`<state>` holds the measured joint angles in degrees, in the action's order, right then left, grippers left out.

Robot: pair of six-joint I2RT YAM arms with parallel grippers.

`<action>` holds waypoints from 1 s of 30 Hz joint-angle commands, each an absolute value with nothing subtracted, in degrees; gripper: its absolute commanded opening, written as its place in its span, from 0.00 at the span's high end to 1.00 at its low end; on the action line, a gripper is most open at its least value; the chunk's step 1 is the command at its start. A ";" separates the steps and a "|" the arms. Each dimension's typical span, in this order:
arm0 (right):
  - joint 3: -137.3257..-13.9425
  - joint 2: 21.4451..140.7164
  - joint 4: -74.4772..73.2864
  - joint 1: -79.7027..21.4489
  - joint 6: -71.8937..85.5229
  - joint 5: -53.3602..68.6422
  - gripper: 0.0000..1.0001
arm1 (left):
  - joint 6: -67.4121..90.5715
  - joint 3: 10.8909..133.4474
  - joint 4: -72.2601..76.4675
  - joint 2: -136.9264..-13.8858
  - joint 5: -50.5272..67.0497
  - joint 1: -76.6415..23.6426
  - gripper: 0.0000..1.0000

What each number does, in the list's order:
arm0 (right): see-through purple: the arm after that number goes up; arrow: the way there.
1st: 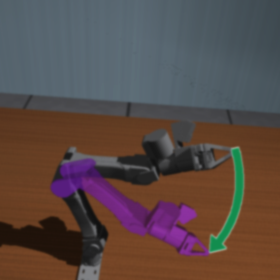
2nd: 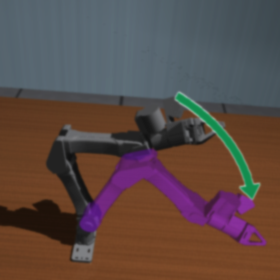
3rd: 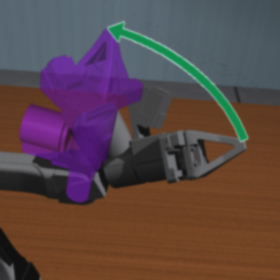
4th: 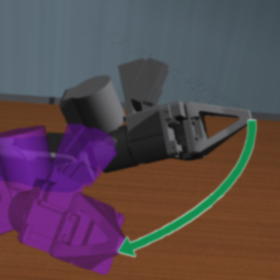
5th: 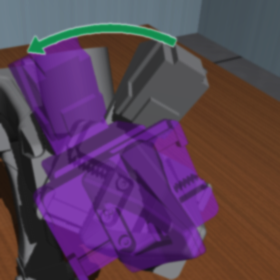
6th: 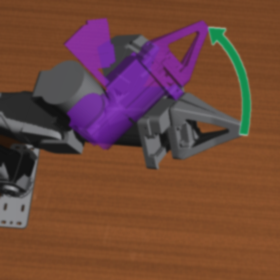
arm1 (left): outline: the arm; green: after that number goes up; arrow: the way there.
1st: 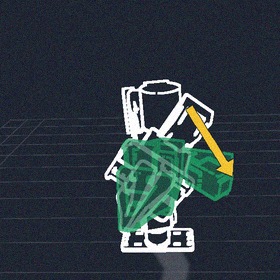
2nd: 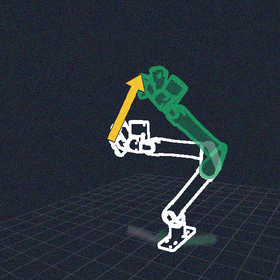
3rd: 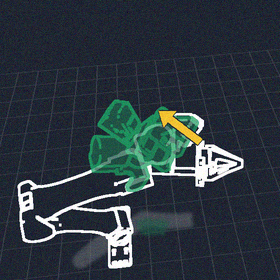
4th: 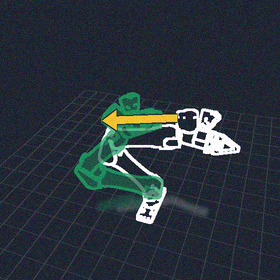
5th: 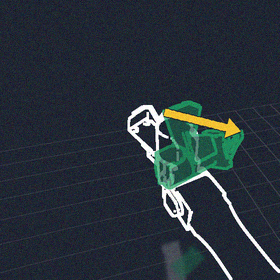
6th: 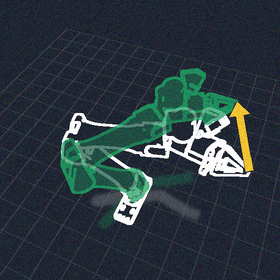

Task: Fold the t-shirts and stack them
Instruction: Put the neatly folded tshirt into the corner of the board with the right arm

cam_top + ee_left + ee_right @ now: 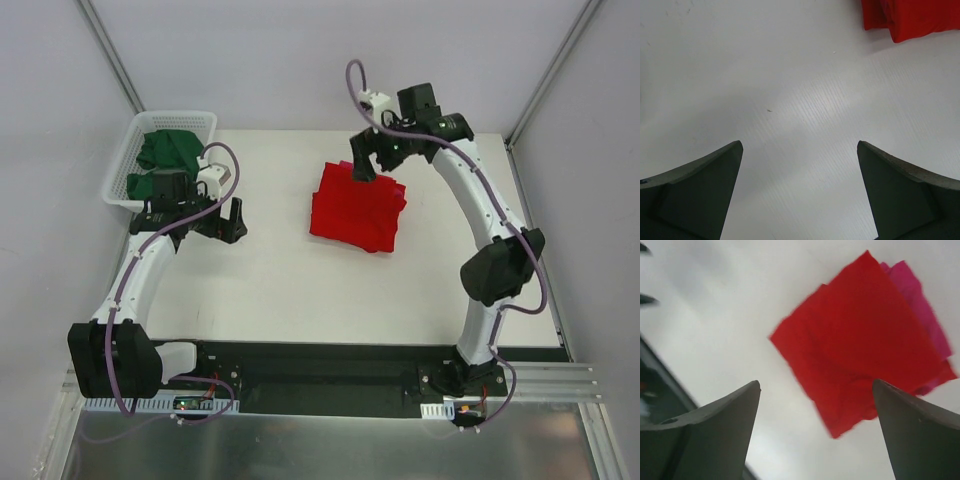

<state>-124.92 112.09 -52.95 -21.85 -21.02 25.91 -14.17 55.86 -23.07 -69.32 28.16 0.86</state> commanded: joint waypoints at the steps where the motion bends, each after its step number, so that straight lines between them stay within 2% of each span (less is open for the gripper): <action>1: -106.82 109.96 -49.94 -21.01 -57.17 14.95 0.04 | -14.94 54.93 -22.68 -68.82 29.44 1.41 0.01; 4: -99.15 108.37 -45.53 -20.13 -70.55 13.01 0.04 | -14.85 54.84 -22.68 -69.17 29.79 1.32 0.01; 10: -100.99 111.62 -45.54 -19.07 -78.47 15.20 0.04 | -14.85 55.11 -22.68 -69.96 29.88 1.41 0.01; 20: -105.64 114.35 -41.92 -19.25 -80.86 16.61 0.04 | -15.47 54.32 -22.76 -70.05 29.18 1.41 0.01; 30: -113.91 118.47 -50.62 -19.51 -77.61 22.14 0.04 | -15.29 55.11 -22.85 -71.37 29.71 1.41 0.01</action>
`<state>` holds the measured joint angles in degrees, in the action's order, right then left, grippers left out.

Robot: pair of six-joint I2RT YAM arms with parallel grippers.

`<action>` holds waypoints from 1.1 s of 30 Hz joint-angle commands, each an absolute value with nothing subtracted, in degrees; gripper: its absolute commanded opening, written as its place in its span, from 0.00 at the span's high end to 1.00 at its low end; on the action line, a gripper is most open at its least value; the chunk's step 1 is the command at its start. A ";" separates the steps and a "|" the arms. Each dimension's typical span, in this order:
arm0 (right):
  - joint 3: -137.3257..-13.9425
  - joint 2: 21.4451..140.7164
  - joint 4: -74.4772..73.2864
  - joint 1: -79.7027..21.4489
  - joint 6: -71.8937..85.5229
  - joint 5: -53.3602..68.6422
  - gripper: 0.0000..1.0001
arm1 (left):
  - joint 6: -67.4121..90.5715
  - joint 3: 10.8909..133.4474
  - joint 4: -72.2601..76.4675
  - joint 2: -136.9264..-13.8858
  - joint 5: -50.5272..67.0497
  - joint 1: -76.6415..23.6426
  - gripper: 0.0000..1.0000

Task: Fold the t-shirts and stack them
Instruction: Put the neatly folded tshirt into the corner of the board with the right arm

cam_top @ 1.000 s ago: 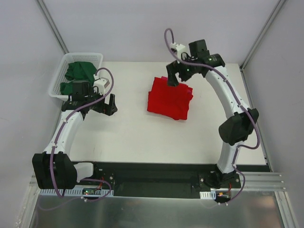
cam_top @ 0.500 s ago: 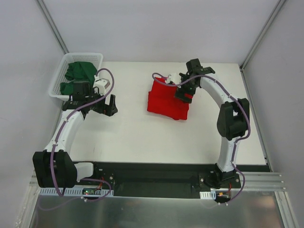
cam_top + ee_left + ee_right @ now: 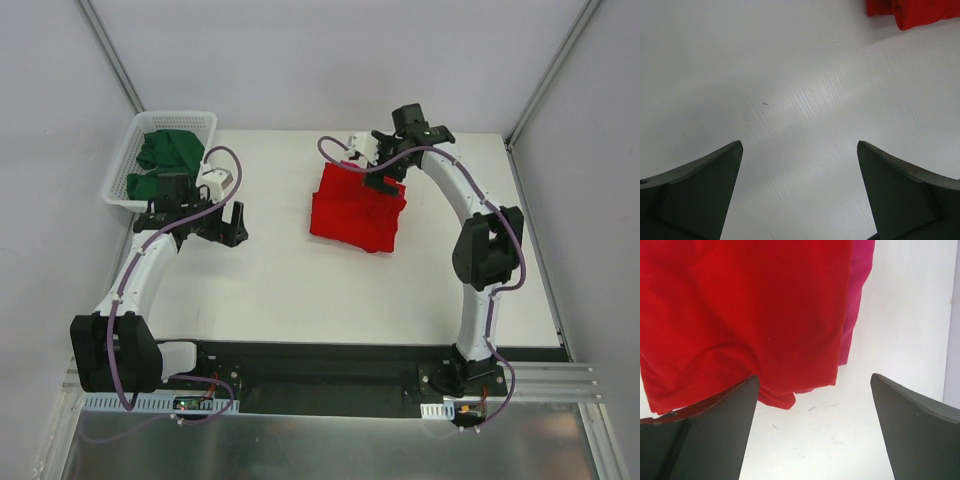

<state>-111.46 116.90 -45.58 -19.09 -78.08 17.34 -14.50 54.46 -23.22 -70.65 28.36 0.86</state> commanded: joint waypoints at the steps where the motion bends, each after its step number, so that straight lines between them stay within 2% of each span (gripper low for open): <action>1: -112.69 118.82 -50.89 -19.60 -77.17 22.24 0.04 | -15.21 55.11 -22.85 -71.45 29.62 1.41 0.01; 14: -109.69 124.44 -54.93 -19.86 -76.20 22.34 0.04 | -15.38 55.37 -23.20 -72.42 30.15 1.32 0.01; 22: -112.93 131.13 -56.68 -18.90 -73.83 20.39 0.04 | -15.91 54.23 -23.29 -71.11 29.71 1.41 0.01; 27: -112.50 131.57 -57.22 -18.90 -64.62 16.80 0.04 | -16.26 53.97 -23.20 -70.31 29.71 1.32 0.01; 31: -108.82 129.03 -56.87 -18.55 -52.78 14.15 0.04 | -16.61 53.53 -23.20 -69.96 29.79 1.41 0.01; 33: -102.95 125.27 -54.16 -18.20 -48.54 13.79 0.04 | -16.70 53.44 -23.20 -70.05 29.97 1.32 0.01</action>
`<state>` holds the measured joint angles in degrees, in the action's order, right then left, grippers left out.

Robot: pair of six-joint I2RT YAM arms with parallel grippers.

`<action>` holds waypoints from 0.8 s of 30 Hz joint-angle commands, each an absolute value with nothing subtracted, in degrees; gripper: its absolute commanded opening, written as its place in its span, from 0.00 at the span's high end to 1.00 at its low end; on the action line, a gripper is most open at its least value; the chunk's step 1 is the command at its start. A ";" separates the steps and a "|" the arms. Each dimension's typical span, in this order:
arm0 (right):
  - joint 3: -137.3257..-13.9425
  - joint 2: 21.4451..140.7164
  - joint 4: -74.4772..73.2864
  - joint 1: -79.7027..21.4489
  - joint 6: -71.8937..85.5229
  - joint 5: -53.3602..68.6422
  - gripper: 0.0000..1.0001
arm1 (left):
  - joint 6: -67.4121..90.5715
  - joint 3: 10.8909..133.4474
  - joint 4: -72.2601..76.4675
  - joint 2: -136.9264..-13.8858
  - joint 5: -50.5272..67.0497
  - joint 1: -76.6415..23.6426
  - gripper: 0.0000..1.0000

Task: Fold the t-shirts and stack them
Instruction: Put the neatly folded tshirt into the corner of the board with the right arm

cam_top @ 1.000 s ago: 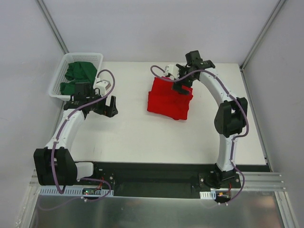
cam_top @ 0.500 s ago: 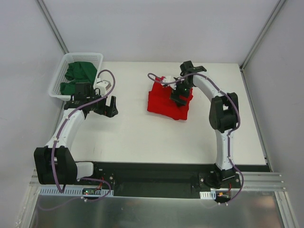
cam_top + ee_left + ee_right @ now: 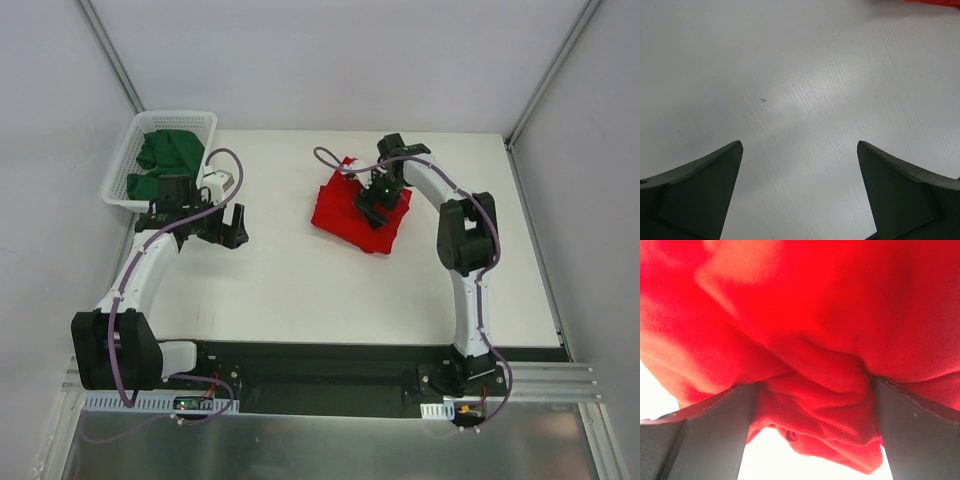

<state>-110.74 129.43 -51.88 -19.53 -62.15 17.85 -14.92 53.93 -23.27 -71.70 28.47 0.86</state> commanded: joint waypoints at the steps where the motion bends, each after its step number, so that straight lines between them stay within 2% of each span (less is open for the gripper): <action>1: -100.40 120.63 -51.10 -18.19 -47.04 13.89 0.04 | -16.61 53.44 -23.20 -69.87 29.97 1.32 0.01; 9: -103.53 120.32 -64.59 -18.98 -32.28 10.19 0.04 | -16.08 54.23 -23.20 -70.84 31.90 1.32 0.01; 19: -101.60 121.46 -66.27 -18.90 -14.70 25.65 0.04 | -16.17 53.09 -23.20 -68.38 32.34 1.23 0.01; 24: -96.87 120.50 -58.65 -18.28 -2.92 32.07 0.04 | -16.78 51.68 -23.20 -66.10 31.73 1.23 0.01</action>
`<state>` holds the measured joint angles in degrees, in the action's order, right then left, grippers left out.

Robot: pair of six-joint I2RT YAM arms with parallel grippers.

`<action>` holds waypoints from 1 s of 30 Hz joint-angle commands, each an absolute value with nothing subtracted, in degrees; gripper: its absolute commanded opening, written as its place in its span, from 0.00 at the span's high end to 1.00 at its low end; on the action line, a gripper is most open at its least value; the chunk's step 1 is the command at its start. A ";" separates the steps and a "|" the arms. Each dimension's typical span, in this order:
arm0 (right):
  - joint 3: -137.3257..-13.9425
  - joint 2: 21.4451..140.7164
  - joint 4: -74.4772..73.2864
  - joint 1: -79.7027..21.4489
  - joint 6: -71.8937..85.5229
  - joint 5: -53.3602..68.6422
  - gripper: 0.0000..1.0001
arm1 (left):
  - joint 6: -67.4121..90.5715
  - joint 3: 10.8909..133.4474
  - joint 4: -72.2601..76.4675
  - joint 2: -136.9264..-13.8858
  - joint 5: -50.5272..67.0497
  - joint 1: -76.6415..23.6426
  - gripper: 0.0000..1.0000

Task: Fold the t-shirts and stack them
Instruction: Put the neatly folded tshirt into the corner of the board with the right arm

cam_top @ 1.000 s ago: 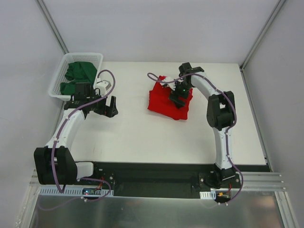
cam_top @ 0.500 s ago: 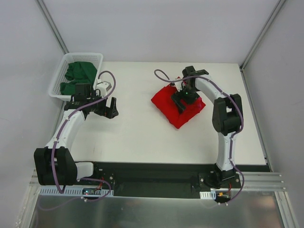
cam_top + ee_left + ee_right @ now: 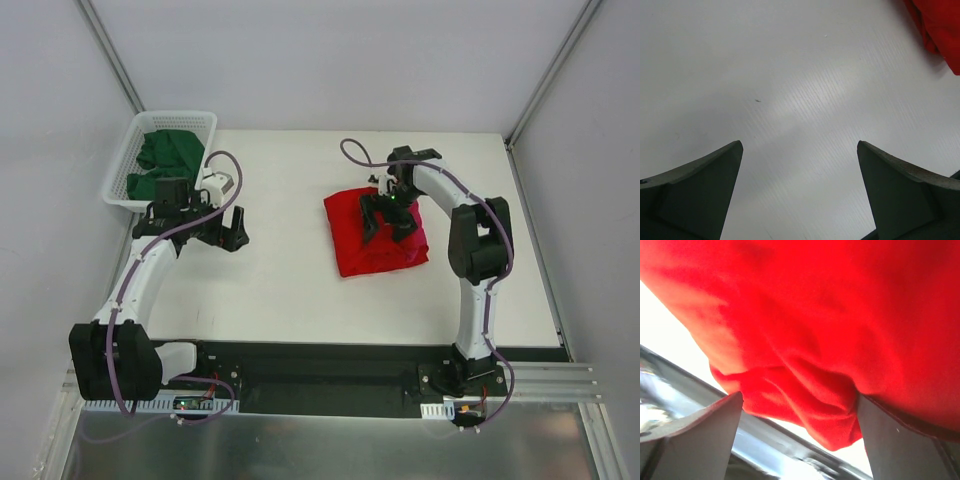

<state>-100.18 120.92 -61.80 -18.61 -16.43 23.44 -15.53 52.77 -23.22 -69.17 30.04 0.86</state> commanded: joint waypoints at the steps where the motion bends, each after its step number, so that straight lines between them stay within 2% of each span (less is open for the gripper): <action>1: -95.81 119.80 -56.97 -18.11 1.80 33.04 0.04 | -16.87 51.33 -23.20 -66.01 31.55 1.32 0.01; 7: -90.01 113.22 -45.72 -18.20 12.38 36.73 0.04 | -16.61 51.59 -23.20 -65.83 31.46 1.32 0.01; 10: -92.18 109.44 -43.68 -18.10 14.50 35.78 0.04 | -16.00 52.29 -23.20 -66.53 32.87 1.23 0.01; 13: -102.10 108.72 -53.14 -19.25 7.67 26.13 0.04 | -15.38 53.43 -23.20 -67.85 33.31 0.62 0.01; 18: -106.52 106.00 -59.58 -20.21 -1.63 17.60 0.04 | -15.29 55.37 -23.20 -69.96 32.26 -1.30 0.01; 21: -104.78 104.68 -61.08 -20.31 -7.80 8.64 0.04 | -15.29 56.68 -23.20 -71.80 32.17 -2.46 0.01; 24: -95.49 102.66 -56.35 -17.85 -11.67 7.64 0.01 | -14.77 58.26 -23.20 -74.09 31.29 -4.39 0.01; 27: -90.81 103.27 -53.71 -15.56 -14.14 9.31 0.12 | -13.28 60.29 -23.03 -76.98 30.15 -6.59 0.01; 28: -90.01 103.53 -52.66 -15.03 -14.41 9.66 0.19 | -12.75 60.90 -23.11 -78.56 29.62 -7.11 0.01; 30: -87.90 102.31 -50.55 -13.89 -15.20 8.88 0.23 | -11.17 63.01 -22.85 -80.15 29.62 -8.26 0.01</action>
<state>-91.31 103.37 -53.74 -16.23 -10.37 11.16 -13.96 58.59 -23.29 -77.43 30.55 -6.39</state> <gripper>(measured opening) 0.799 0.993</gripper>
